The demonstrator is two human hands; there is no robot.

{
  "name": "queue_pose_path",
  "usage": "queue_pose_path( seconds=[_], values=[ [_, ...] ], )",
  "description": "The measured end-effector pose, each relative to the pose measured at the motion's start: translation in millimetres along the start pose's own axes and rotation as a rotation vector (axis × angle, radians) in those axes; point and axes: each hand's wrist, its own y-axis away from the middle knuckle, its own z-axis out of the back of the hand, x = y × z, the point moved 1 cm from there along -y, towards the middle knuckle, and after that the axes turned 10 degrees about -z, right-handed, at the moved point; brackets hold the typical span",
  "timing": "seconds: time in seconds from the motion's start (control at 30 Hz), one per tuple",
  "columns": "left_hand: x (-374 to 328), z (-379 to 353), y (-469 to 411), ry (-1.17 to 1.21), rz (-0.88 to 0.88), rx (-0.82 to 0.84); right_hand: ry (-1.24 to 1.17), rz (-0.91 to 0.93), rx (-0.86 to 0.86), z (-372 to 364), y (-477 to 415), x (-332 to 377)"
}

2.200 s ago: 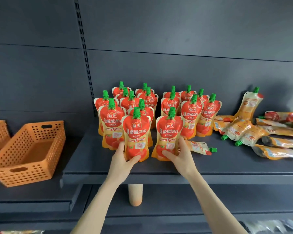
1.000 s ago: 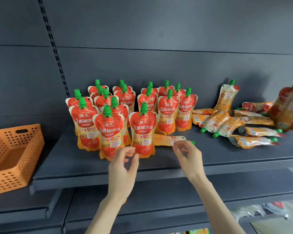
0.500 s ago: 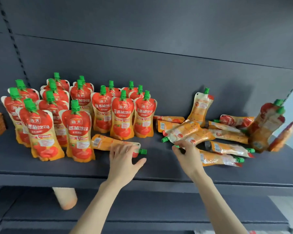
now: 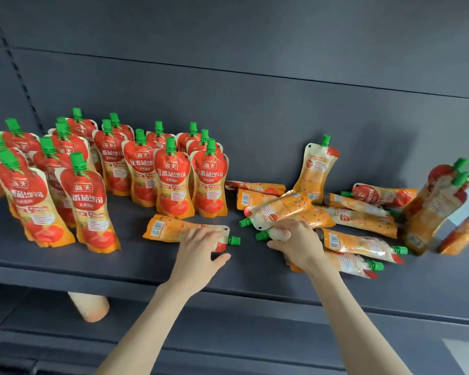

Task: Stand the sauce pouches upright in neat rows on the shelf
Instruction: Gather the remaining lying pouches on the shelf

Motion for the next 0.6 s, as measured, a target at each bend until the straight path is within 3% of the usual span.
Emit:
queue_pose_path(
  seconds=[0.23, 0.4, 0.6],
  values=[
    [2.4, 9.7, -14.5, -0.029, -0.014, 0.104, 0.184, 0.017, -0.085, 3.9, 4.7, 7.0],
    [-1.3, 14.3, -10.4, 0.026, -0.184, -0.079, 0.204, 0.113, -0.162, 4.5, 9.3, -1.0],
    [-14.2, 41.7, -15.6, 0.231, -0.185, -0.35, -0.179, 0.253, -0.324, 24.1, 15.4, -4.6]
  ],
)
